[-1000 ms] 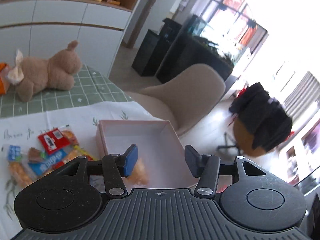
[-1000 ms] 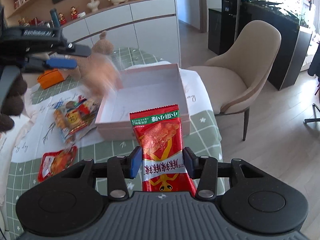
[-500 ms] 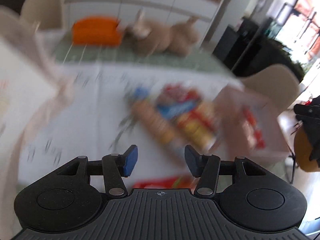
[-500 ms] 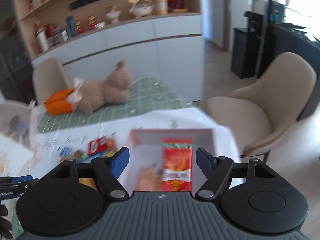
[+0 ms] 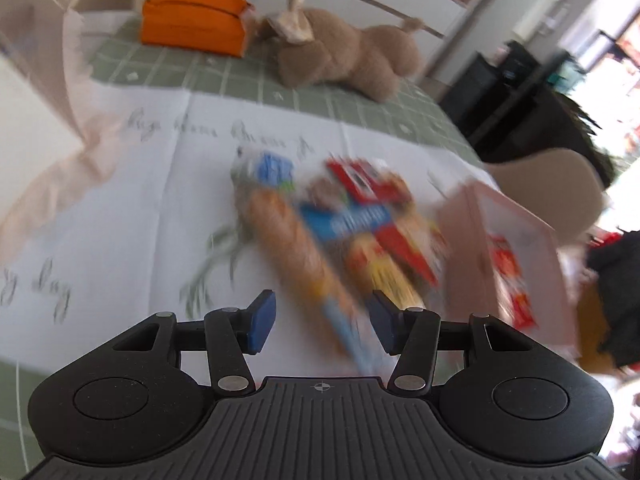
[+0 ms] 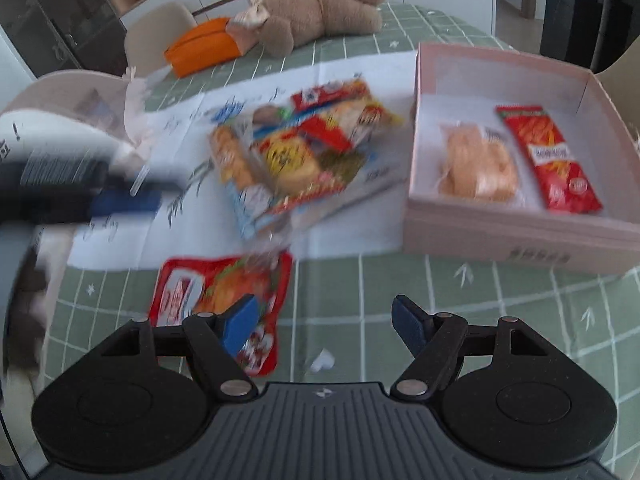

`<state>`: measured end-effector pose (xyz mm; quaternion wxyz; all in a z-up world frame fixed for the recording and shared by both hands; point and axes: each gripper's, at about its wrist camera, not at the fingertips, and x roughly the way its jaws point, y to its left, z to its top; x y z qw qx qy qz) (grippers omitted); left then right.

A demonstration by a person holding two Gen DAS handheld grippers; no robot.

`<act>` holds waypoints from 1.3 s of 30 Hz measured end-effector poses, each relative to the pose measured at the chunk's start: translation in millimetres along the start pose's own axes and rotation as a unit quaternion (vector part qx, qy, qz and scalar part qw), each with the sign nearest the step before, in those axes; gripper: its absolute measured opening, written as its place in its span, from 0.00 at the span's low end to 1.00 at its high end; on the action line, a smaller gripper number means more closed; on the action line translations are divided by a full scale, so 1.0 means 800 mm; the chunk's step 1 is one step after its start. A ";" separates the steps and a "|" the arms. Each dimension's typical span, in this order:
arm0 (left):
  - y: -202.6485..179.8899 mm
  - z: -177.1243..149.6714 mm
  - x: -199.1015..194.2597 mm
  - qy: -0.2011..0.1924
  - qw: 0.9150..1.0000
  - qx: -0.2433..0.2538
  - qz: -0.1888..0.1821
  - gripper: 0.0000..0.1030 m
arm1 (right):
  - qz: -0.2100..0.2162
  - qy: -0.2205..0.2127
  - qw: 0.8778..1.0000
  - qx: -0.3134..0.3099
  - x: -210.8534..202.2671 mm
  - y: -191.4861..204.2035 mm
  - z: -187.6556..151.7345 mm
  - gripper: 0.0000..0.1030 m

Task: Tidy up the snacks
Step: 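Grasp the long wrapped bread roll with the left gripper while the right reaches the chicken packet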

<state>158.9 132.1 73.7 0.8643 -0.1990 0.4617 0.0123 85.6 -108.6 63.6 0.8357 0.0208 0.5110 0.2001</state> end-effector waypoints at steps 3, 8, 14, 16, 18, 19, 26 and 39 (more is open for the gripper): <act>-0.011 0.022 0.039 -0.010 0.999 -0.001 0.053 0.55 | -0.011 0.005 1.000 0.002 -0.009 -0.002 -0.018 0.72; 0.000 0.021 0.071 0.010 0.998 0.032 0.058 0.55 | -0.046 0.000 0.999 -0.001 -0.026 -0.025 -0.040 0.72; 0.035 -0.004 0.034 0.038 0.996 0.073 0.032 0.52 | -0.017 0.005 1.000 -0.022 -0.018 -0.008 -0.037 0.72; 0.054 -0.015 0.020 0.042 0.997 0.061 0.033 0.52 | -0.001 0.012 0.999 -0.032 -0.008 0.010 -0.037 0.72; 0.070 -0.027 0.005 0.043 0.997 0.053 0.032 0.52 | 0.016 0.020 0.999 -0.046 -0.005 0.028 -0.042 0.72; 0.076 -0.033 -0.001 0.043 0.997 0.049 0.029 0.52 | 0.022 0.023 0.998 -0.053 -0.006 0.036 -0.046 0.72; 0.104 -0.055 -0.027 0.046 0.999 0.006 -0.013 0.49 | 0.048 0.034 0.993 -0.106 -0.007 0.096 -0.062 0.72; 0.109 -0.053 -0.024 0.034 0.999 -0.010 -0.014 0.53 | 0.057 0.041 0.990 -0.119 0.033 0.154 -0.058 0.71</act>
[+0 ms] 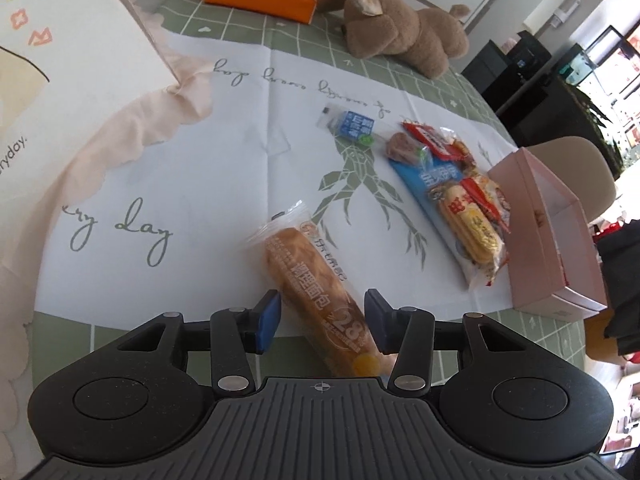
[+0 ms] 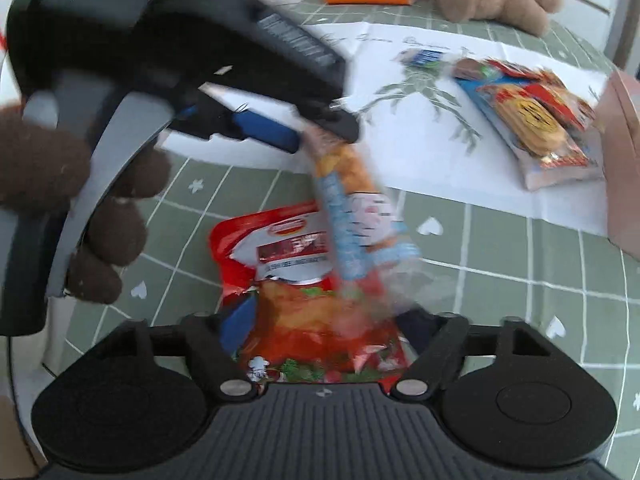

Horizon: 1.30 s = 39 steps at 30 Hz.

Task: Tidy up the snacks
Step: 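Grasp the long wrapped bread roll with the left gripper while the right reaches the chicken packet, then close the right gripper on the red roast-chicken packet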

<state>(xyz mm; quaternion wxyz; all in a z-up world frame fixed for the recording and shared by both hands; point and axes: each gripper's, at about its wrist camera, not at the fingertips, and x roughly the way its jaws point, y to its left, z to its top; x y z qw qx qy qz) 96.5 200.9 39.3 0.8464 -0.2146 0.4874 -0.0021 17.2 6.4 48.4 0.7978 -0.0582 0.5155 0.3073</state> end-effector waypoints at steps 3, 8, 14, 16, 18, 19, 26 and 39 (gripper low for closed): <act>-0.002 0.001 0.005 -0.003 1.000 -0.003 -0.002 0.53 | -0.006 -0.001 0.999 0.033 -0.017 -0.032 -0.013 0.71; -0.006 0.005 0.010 -0.017 1.000 0.011 0.018 0.53 | -0.084 -0.006 0.994 0.066 -0.047 -0.087 -0.047 0.60; -0.026 -0.003 0.004 -0.020 0.996 0.075 0.049 0.52 | -0.156 -0.012 0.980 0.120 -0.083 -0.153 -0.081 0.60; -0.030 -0.006 0.000 -0.024 0.993 0.095 0.067 0.51 | -0.138 -0.016 0.981 0.137 -0.097 -0.157 -0.086 0.60; -0.029 -0.009 -0.006 -0.030 0.990 0.110 0.086 0.47 | -0.102 -0.014 0.985 0.141 -0.106 -0.146 -0.089 0.61; -0.028 -0.010 -0.009 -0.032 0.988 0.115 0.093 0.43 | -0.087 -0.012 0.987 0.137 -0.099 -0.136 -0.085 0.66; -0.004 -0.025 -0.042 -0.016 0.986 0.136 0.098 0.25 | 0.013 0.028 0.992 0.120 -0.060 -0.072 -0.063 0.60; -0.013 -0.095 -0.067 -0.001 0.992 0.120 0.029 0.25 | -0.078 -0.002 0.988 0.132 -0.037 -0.059 -0.017 0.69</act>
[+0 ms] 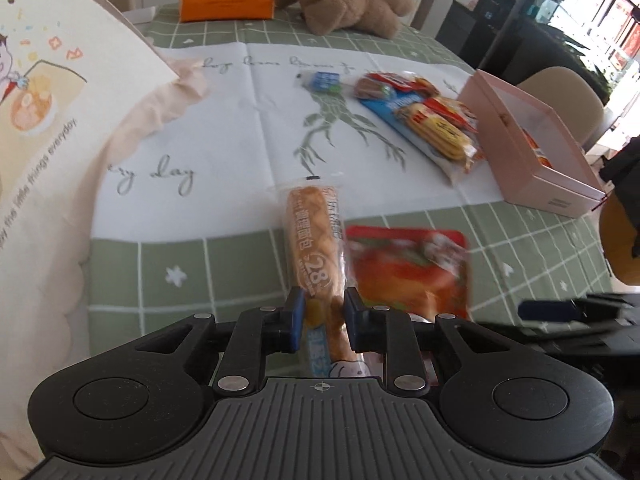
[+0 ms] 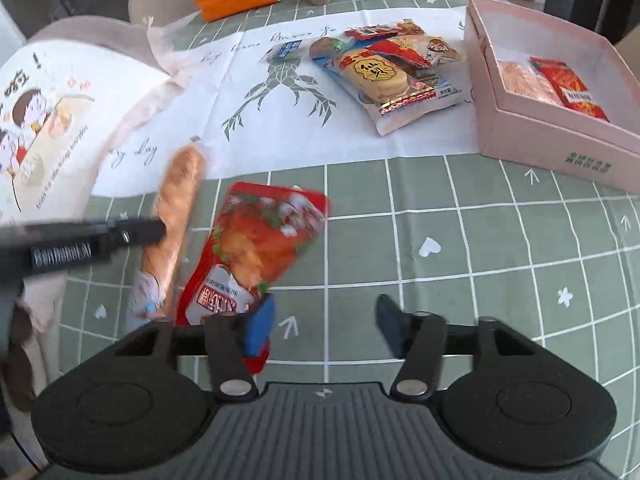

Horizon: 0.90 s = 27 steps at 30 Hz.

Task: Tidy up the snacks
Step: 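Close the right gripper on the red roast-chicken packet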

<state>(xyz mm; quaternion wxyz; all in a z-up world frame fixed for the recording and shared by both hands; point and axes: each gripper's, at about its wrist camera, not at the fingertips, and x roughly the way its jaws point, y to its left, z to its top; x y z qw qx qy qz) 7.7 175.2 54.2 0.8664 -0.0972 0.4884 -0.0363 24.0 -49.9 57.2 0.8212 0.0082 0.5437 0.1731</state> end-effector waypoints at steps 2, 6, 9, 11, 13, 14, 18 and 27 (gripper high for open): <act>-0.002 -0.009 -0.005 -0.001 1.000 0.000 -0.002 0.25 | -0.016 -0.001 1.000 0.007 0.008 0.006 0.004 0.72; 0.002 -0.024 -0.013 -0.005 1.000 -0.009 -0.005 0.25 | -0.052 0.009 0.999 0.001 0.030 0.025 0.018 0.72; 0.009 -0.026 -0.015 -0.008 1.000 -0.024 -0.013 0.25 | -0.088 -0.016 0.996 -0.028 0.032 0.042 0.024 0.72; 0.013 -0.026 -0.014 -0.010 0.999 -0.035 -0.018 0.25 | -0.115 -0.031 0.993 -0.017 0.029 0.038 0.027 0.72; 0.015 -0.027 -0.014 -0.012 0.999 -0.040 -0.021 0.25 | -0.098 -0.039 0.994 0.006 0.017 0.028 0.028 0.72; 0.017 -0.027 -0.014 -0.013 0.999 -0.043 -0.022 0.25 | -0.074 -0.039 0.996 0.015 0.009 0.024 0.027 0.72; 0.018 -0.029 -0.015 -0.014 0.999 -0.041 -0.020 0.25 | -0.023 -0.027 0.999 -0.001 0.005 0.036 0.022 0.72; 0.032 -0.035 -0.023 -0.016 0.999 -0.047 -0.016 0.25 | -0.051 -0.038 0.998 -0.030 0.026 0.066 0.017 0.71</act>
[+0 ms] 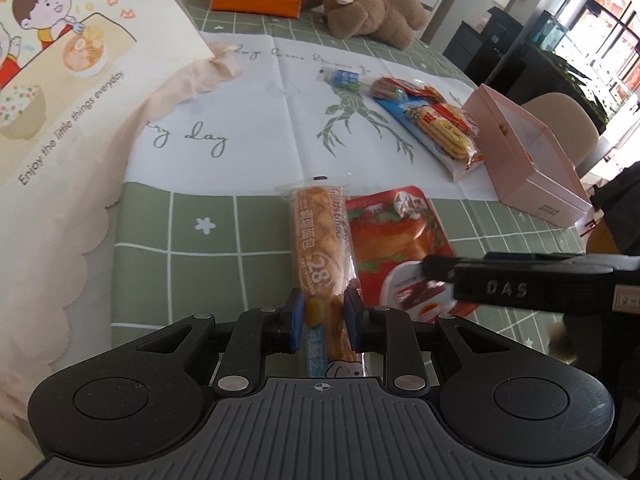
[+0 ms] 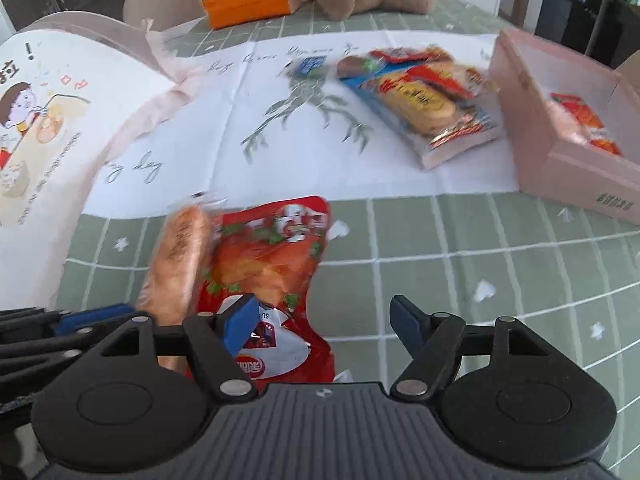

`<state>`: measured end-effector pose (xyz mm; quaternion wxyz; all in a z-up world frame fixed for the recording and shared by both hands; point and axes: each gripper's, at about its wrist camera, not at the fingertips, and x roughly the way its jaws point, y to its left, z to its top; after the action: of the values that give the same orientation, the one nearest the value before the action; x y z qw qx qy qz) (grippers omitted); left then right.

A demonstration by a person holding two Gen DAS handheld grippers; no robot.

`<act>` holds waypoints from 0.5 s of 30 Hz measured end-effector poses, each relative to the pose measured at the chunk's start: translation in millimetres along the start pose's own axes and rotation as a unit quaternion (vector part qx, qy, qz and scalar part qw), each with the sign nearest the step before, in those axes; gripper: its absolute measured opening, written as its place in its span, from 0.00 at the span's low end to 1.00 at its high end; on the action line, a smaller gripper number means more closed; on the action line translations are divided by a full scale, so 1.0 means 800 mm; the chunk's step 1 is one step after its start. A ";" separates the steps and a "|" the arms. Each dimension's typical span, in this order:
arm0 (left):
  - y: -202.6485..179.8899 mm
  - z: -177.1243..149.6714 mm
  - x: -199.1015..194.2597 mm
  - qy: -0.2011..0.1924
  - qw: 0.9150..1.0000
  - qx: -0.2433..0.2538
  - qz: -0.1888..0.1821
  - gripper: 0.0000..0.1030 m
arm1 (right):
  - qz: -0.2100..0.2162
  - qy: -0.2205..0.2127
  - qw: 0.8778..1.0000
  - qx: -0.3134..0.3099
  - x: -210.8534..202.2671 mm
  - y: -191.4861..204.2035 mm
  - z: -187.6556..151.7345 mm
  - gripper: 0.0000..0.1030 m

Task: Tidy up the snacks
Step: 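Close the right gripper on the red roast-chicken packet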

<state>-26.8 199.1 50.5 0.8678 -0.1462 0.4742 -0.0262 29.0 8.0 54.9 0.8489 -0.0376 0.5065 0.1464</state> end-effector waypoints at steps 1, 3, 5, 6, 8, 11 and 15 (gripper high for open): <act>0.002 -0.001 -0.001 -0.001 1.000 -0.001 0.001 0.25 | -0.004 0.001 1.000 0.001 0.000 -0.003 0.003 0.71; 0.006 -0.002 -0.003 0.000 1.000 -0.006 0.000 0.25 | -0.006 0.001 1.000 -0.001 -0.005 -0.004 0.005 0.71; 0.009 -0.002 -0.003 0.000 1.000 -0.009 -0.002 0.25 | 0.003 -0.003 1.000 -0.019 -0.008 0.004 0.004 0.71; 0.009 -0.003 -0.004 0.001 1.000 -0.009 -0.003 0.25 | 0.012 -0.001 0.999 -0.031 -0.008 0.012 0.004 0.74; 0.009 -0.002 -0.003 0.001 1.000 -0.007 -0.003 0.25 | 0.018 0.008 0.998 -0.057 -0.003 0.031 0.003 0.79; 0.007 -0.003 -0.003 0.001 1.000 -0.003 -0.001 0.25 | 0.001 0.019 0.996 -0.086 0.018 0.055 0.004 0.80; 0.007 -0.003 -0.004 0.002 1.000 -0.003 0.001 0.25 | 0.014 0.033 0.995 -0.088 0.035 0.057 0.006 0.80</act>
<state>-31.1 204.2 50.2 0.8663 -0.1480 0.4765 -0.0247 32.5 58.0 36.7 0.8230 -0.1097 0.5198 0.2010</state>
